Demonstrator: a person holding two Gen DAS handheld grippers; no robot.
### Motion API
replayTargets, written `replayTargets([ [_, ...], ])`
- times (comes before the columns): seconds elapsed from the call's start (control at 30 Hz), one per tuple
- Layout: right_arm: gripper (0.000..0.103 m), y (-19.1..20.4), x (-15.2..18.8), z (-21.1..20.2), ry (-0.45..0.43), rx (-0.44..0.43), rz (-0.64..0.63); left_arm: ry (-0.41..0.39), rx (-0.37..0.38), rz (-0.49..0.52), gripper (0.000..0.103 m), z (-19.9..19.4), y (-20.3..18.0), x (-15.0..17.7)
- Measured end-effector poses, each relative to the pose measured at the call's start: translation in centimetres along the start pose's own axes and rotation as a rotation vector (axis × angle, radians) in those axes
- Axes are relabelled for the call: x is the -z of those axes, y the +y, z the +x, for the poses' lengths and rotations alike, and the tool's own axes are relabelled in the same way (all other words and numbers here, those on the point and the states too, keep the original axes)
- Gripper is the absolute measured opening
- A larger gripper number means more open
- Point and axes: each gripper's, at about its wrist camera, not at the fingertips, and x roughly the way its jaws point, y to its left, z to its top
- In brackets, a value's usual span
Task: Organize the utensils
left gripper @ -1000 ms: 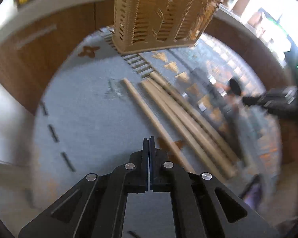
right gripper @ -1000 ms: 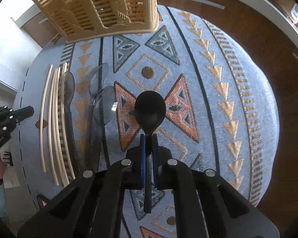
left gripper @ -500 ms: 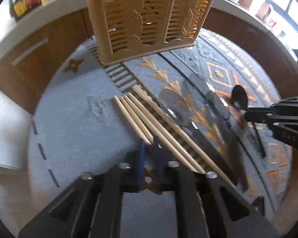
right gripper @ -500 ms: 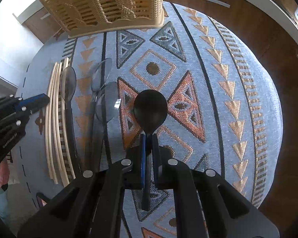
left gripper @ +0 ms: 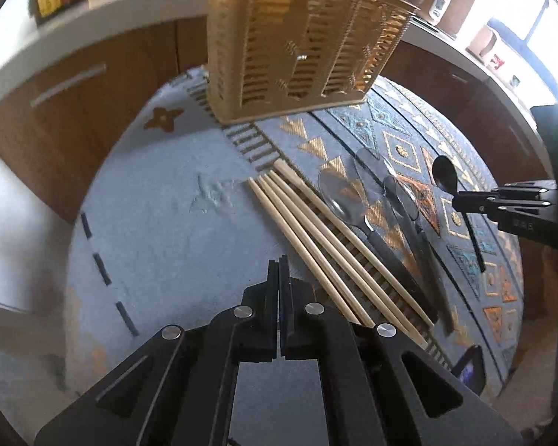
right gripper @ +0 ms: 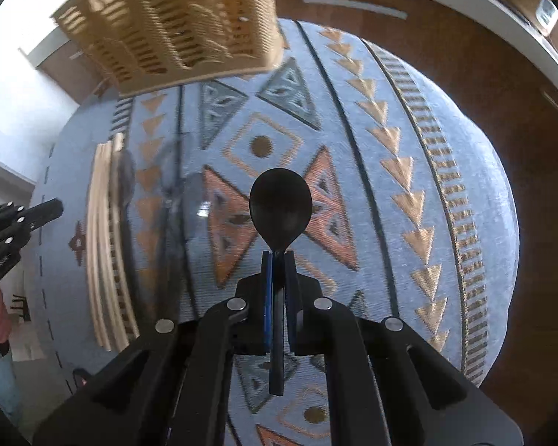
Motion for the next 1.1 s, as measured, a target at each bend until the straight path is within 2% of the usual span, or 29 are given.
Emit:
replayTargets([
  [0.1,0.005,-0.5,-0.1,0.5,0.019,-0.025,0.021,0.028,0.103,-0.075,0.003,1.3,0.7,0.0],
  [0.17,0.005,-0.5,-0.2,0.6,0.024,-0.025,0.021,0.029,0.121,-0.094,0.024,1.8,0.3,0.0],
  [0.23,0.005,-0.2,0.1,0.9,0.023,-0.023,0.016,0.022,0.096,-0.090,0.028,2.3,-0.2,-0.2],
  [0.37,0.005,-0.4,0.0,1.0,0.025,-0.028,0.013,0.021,0.004,-0.051,0.026,2.6,-1.6,-0.3],
  [0.6,0.005,0.1,0.0,1.0,-0.004,0.003,-0.027,0.027,-0.223,0.051,0.029,3.7,-5.6,-0.6],
  [0.67,0.005,0.2,0.1,1.0,-0.008,0.006,-0.035,0.023,-0.247,0.063,0.028,3.8,-5.8,-0.8],
  [0.77,0.005,0.3,0.3,1.0,-0.007,-0.002,-0.043,0.023,-0.252,0.072,0.019,3.5,-5.6,-0.4],
  [0.9,0.005,0.7,0.6,1.0,-0.010,-0.009,-0.063,0.031,-0.152,0.042,0.016,2.6,-4.1,-0.1],
  [0.97,0.005,0.8,0.7,1.0,-0.011,-0.015,-0.062,0.037,-0.136,0.034,0.013,2.3,-3.6,0.0],
  [1.1,0.005,0.7,0.9,1.2,-0.009,-0.032,-0.057,0.042,-0.154,0.075,0.010,2.2,-3.4,0.0],
])
